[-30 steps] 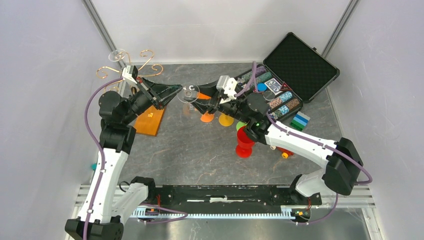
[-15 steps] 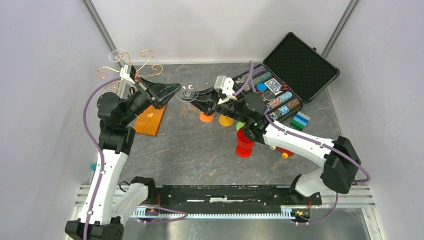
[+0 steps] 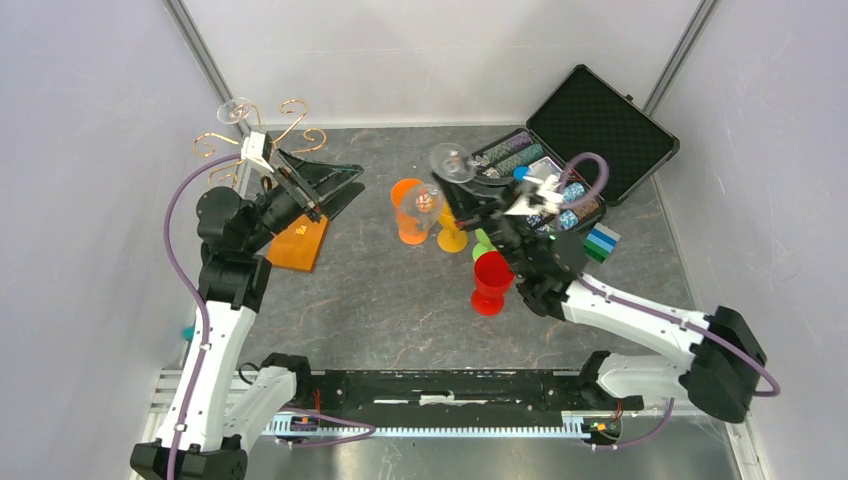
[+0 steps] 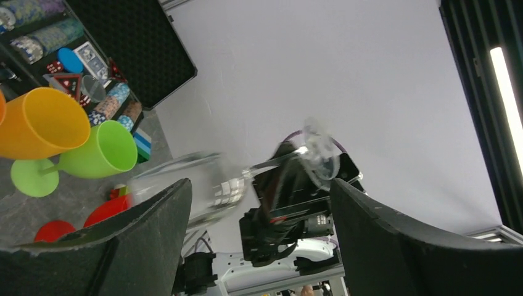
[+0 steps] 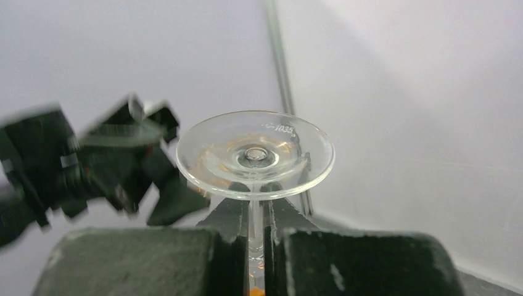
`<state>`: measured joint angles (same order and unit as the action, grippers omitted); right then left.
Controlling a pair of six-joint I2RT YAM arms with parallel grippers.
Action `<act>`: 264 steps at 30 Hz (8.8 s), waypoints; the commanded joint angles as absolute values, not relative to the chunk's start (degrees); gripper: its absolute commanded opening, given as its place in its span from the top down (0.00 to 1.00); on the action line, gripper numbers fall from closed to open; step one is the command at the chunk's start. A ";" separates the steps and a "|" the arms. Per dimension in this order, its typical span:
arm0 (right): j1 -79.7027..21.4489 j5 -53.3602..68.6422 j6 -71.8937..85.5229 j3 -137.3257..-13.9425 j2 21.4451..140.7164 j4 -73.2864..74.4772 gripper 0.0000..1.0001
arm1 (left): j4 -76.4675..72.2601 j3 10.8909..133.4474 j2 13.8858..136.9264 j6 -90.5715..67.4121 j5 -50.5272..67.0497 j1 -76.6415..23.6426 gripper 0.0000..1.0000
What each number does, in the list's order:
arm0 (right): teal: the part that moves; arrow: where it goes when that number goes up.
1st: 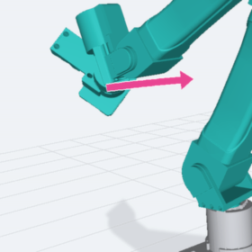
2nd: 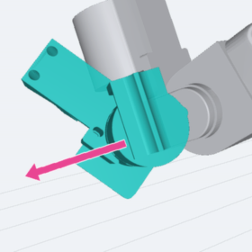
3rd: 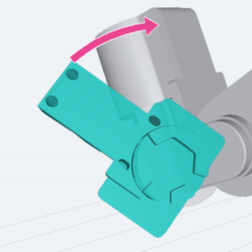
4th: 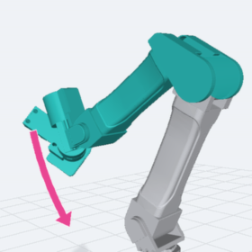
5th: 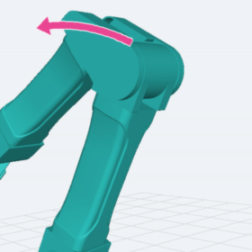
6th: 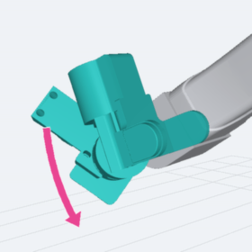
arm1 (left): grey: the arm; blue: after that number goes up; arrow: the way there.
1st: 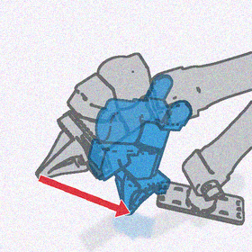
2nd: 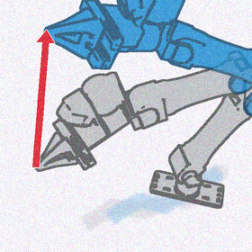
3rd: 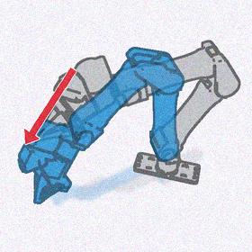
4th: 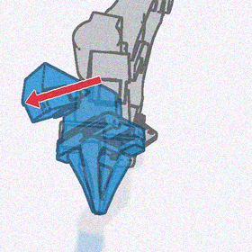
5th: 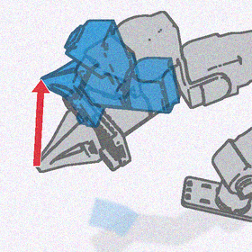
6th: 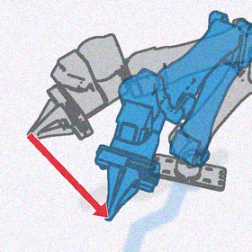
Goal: Take the wine glass off the wine glass rack
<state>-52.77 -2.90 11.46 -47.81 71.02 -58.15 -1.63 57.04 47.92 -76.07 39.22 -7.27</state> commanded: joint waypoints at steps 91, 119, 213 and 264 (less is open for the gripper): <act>-52.78 -32.44 55.64 -44.69 68.23 -54.25 1.00 | -26.10 49.55 51.59 -81.20 29.81 -26.46 0.93; -52.73 -24.79 54.57 -38.71 62.08 -53.44 0.20 | 0.40 63.85 50.88 -57.89 20.30 -26.50 0.98; -52.65 -49.00 37.78 -23.85 27.04 -17.73 0.20 | 49.68 105.92 74.74 -14.84 -9.09 -40.42 0.00; -52.47 -49.46 35.93 -21.37 31.15 -19.25 0.16 | 45.30 124.80 109.37 -26.49 35.29 29.09 0.28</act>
<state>-52.60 -49.56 35.73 -21.87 31.35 -17.47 45.39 125.54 108.97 -28.29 32.97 29.45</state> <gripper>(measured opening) 0.837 0.759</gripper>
